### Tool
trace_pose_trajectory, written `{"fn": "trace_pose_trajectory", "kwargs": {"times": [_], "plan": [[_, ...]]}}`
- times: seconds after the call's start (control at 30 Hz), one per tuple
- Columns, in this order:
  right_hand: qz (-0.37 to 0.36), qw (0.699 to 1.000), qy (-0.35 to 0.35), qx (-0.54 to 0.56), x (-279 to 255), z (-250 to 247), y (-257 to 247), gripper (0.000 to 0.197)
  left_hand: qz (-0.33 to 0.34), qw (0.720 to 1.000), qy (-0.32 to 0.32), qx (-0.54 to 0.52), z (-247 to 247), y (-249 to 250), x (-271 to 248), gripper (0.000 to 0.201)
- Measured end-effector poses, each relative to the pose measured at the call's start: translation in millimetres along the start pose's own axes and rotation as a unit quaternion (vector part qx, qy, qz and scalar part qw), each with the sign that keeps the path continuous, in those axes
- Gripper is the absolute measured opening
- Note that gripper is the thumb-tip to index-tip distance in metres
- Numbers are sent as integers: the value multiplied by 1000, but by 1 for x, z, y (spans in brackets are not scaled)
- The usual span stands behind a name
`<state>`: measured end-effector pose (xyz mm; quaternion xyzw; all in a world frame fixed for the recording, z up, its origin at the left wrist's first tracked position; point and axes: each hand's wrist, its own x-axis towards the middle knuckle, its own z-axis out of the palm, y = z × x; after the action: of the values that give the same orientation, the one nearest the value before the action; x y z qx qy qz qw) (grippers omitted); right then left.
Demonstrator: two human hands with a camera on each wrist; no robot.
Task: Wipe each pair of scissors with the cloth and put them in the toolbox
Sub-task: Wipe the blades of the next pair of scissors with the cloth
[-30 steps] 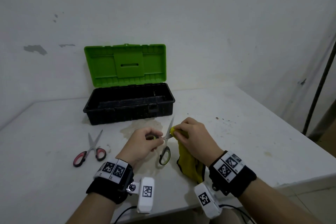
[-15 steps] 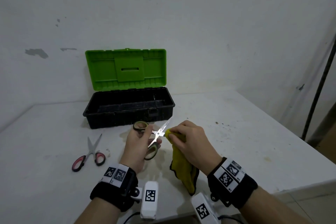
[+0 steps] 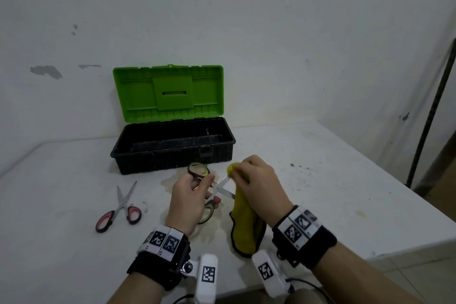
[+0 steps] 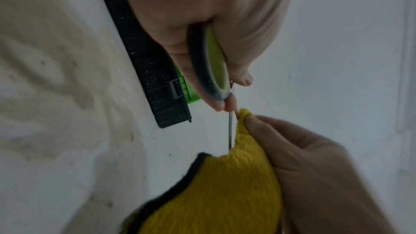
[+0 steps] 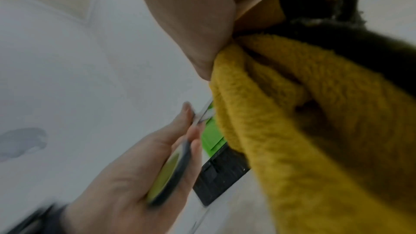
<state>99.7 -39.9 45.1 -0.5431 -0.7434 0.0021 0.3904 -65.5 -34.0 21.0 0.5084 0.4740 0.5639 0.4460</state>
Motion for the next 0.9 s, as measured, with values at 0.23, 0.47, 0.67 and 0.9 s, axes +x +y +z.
{"fn": "trace_pose_trajectory", "kwargs": {"times": [0.23,0.47,0.67,0.9], "plan": [[31,997,65,8,9,-23,9,13,-18,999,30,-19,3,-6,4,28],[-79,997,-12,-7,-15,6,-13,9,-15,999,18,-29,14,-4,1,26],[48,999,18,7,10,-6,13,10,-28,999,21,-26,12,-6,-2,28],[-51,997,-50,-10,-14,-9,-13,13,-39,998,31,-35,13,-5,5,29]]}}
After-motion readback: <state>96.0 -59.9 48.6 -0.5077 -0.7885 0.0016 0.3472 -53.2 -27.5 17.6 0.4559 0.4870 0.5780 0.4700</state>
